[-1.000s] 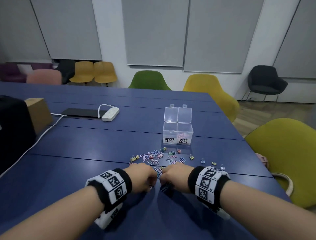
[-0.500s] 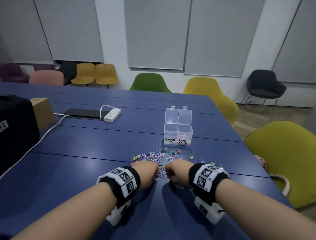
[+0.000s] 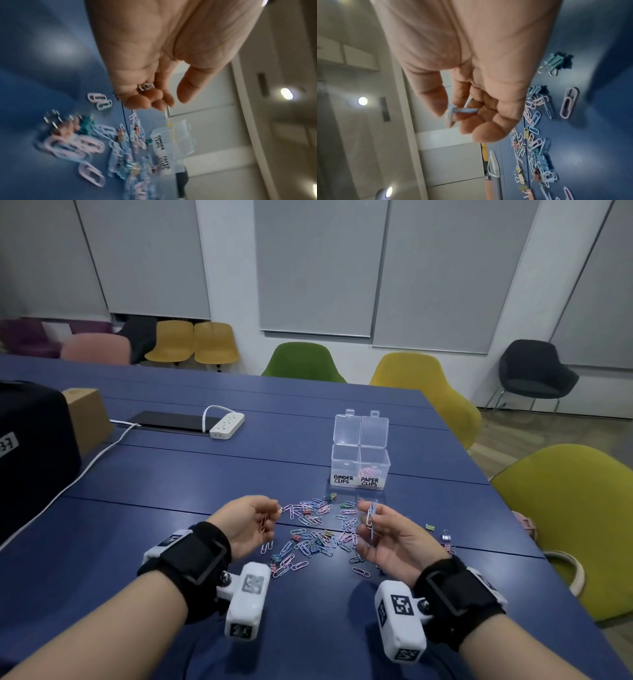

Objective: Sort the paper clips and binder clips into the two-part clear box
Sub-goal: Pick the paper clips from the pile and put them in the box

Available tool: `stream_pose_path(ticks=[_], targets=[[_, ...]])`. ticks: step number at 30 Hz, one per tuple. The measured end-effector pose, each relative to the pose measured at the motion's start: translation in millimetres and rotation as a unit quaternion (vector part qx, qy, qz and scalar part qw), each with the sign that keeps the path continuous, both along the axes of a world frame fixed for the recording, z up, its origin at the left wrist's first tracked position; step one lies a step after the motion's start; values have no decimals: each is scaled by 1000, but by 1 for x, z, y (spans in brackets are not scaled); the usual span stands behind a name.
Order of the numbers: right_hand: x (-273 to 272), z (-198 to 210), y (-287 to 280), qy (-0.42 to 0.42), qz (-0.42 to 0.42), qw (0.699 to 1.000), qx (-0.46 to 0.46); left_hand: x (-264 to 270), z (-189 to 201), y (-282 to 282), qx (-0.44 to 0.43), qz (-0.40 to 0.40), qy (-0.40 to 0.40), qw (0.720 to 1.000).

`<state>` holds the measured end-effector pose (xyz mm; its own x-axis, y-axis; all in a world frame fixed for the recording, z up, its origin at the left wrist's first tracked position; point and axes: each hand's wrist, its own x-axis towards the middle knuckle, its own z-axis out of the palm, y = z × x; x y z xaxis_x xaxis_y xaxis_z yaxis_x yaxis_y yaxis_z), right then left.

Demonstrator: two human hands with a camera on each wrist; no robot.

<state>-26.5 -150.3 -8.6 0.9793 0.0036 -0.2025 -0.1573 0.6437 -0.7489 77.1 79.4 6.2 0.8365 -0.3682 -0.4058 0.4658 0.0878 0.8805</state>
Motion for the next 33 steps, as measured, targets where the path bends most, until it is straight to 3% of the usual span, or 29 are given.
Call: stream_pose_path(ticks=[2,4,6,7,9,12,13,16,20,25,30,33], targets=[[0,-1,2,-2,2,1000,27,-6,-5,-1,153,-65,-131,977],[2,2,5,41,2,999,-17,-11,-6,-1,340,-151,-271,888],[5,7,6,92,10,980,-174,-15,-5,-1,464,-214,-344,788],[6,10,7,96,22,956,-276,-17,-4,-1,501,-235,-363,750],[7,14,5,67,68,863,-496,-19,-4,-5,542,-267,-384,698],[11,20,4,1,162,642,-749,-19,-4,-11,571,-306,-385,657],[12,21,5,3,191,591,-784,-19,-4,-12,579,-310,-385,648],[14,20,8,16,233,510,-828,-17,-7,-18,592,-308,-388,636],[19,15,11,16,242,467,-850,-16,-9,-26,610,-310,-384,620],[21,16,15,31,246,471,-847,-15,-11,-32,632,-334,-370,593],[23,11,17,32,262,448,-854,-19,-7,-36,655,-374,-361,548],[24,8,18,48,268,437,-857,-21,-3,-37,653,-379,-358,549]])
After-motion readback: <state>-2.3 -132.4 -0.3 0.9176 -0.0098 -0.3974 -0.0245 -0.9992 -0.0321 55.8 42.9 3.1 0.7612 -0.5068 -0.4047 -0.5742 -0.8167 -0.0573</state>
